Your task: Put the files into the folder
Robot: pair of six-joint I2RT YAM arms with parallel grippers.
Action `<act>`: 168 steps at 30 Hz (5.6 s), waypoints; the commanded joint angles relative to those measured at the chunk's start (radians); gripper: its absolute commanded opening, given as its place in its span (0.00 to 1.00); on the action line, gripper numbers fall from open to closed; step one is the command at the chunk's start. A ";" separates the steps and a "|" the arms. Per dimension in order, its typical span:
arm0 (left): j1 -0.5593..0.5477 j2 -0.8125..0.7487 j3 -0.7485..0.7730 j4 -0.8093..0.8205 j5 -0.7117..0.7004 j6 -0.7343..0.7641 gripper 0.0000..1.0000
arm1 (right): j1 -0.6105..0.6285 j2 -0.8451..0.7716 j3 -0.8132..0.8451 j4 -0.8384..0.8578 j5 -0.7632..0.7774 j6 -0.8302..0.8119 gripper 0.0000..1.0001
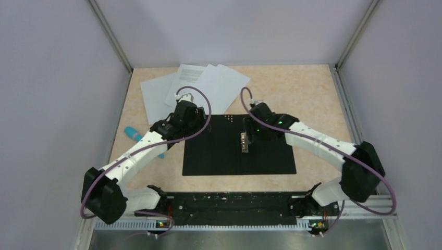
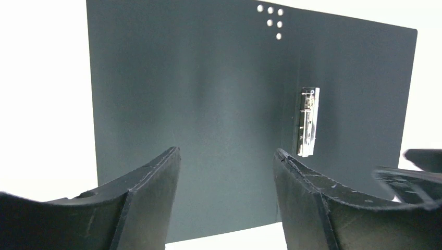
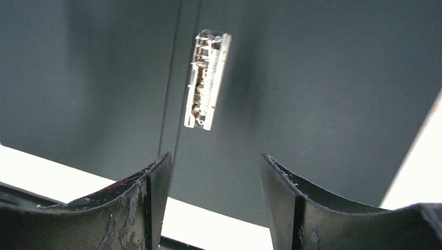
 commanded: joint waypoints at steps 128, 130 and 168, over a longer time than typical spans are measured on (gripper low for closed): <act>0.152 0.350 -0.183 -0.115 -0.150 -0.318 0.46 | 0.251 0.246 -0.214 0.037 0.400 0.193 0.04; 0.154 0.348 -0.184 -0.116 -0.152 -0.316 0.46 | 0.251 0.241 -0.209 0.036 0.400 0.193 0.04; 0.136 0.424 0.255 -0.035 0.114 0.029 0.61 | -0.024 0.021 -0.201 0.419 -0.002 0.054 0.45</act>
